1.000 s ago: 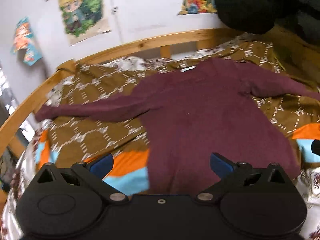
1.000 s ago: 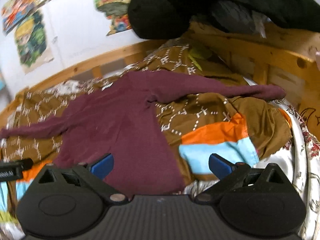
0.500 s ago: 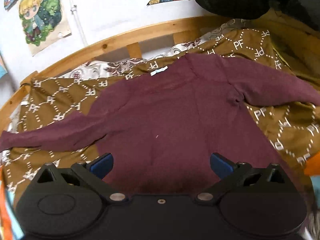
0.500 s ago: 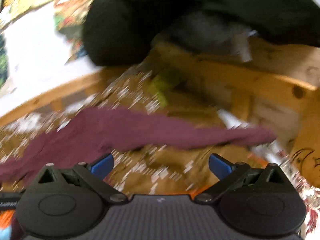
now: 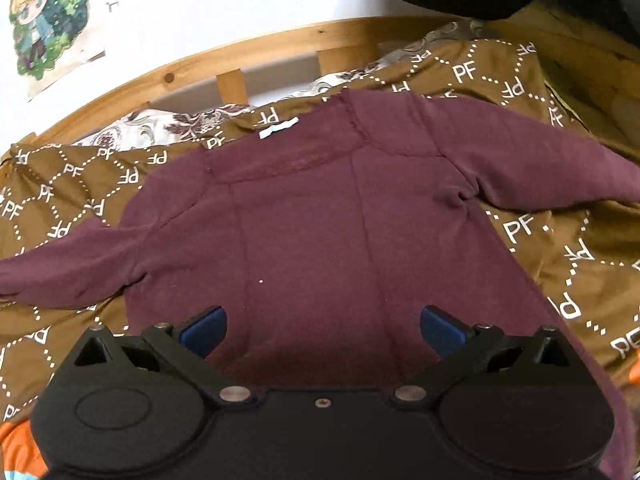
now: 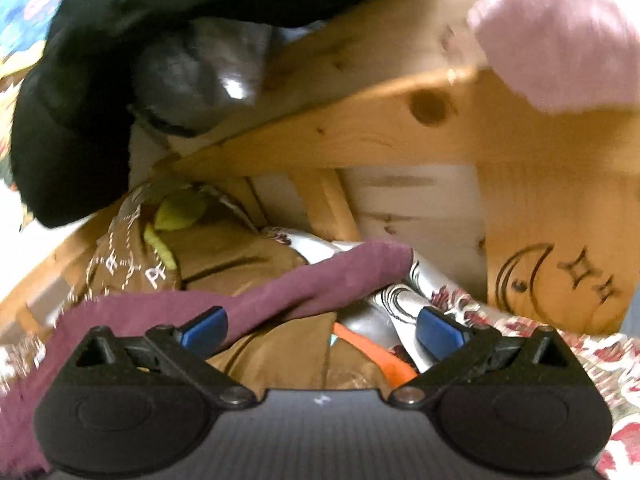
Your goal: Fold small clothes
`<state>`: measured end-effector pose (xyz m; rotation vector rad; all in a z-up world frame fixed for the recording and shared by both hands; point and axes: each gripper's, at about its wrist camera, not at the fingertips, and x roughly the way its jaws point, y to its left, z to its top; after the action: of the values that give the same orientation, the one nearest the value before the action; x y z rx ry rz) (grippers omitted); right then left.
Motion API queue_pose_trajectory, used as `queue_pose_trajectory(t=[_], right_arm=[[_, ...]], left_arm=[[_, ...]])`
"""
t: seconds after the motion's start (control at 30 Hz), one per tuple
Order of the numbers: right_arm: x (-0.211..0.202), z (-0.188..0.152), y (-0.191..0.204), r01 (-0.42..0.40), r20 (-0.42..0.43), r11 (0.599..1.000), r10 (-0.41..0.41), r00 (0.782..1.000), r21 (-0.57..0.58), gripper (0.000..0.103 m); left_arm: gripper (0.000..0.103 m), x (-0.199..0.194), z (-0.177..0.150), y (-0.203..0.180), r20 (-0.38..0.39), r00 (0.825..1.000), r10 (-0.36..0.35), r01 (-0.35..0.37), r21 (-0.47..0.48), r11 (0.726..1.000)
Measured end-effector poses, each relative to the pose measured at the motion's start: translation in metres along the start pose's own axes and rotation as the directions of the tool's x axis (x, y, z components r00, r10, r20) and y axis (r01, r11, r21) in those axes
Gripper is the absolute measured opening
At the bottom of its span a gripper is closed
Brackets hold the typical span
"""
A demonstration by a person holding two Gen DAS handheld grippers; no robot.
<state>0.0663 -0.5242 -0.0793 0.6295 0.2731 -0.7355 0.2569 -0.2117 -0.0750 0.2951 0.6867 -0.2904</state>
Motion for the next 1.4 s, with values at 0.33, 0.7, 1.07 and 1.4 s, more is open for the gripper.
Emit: queue_pose_trajectory(t=[0.33, 0.7, 1.07, 1.4], right_arm=[[0.024, 0.01, -0.017, 0.028, 0.061, 0.985, -0.039, 0.997, 0.171, 0.075], [0.015, -0.003, -0.002, 0.033, 0.246, 0.999, -0.041, 0.969, 0.04, 0.008], [-0.077, 0.047, 0.169, -0.239, 0.218, 0.916, 0.318, 0.923, -0.322, 0.008], [-0.084, -0.083, 0.32, -0.679, -0.226, 0.649, 0.645, 0.73, -0.343, 0.007]], left_arm=[[0.102, 0.019, 0.078, 0.006, -0.017, 0.998, -0.06, 0.062, 0.153, 0.986], [0.103, 0.009, 0.138, 0.031, -0.098, 0.994, -0.058, 0.091, 0.38, 0.92], [0.102, 0.03, 0.087, 0.138, 0.052, 0.982, -0.179, 0.177, 0.038, 0.983], [0.102, 0.028, 0.046, 0.251, 0.05, 0.992, -0.113, 0.118, -0.112, 0.987]])
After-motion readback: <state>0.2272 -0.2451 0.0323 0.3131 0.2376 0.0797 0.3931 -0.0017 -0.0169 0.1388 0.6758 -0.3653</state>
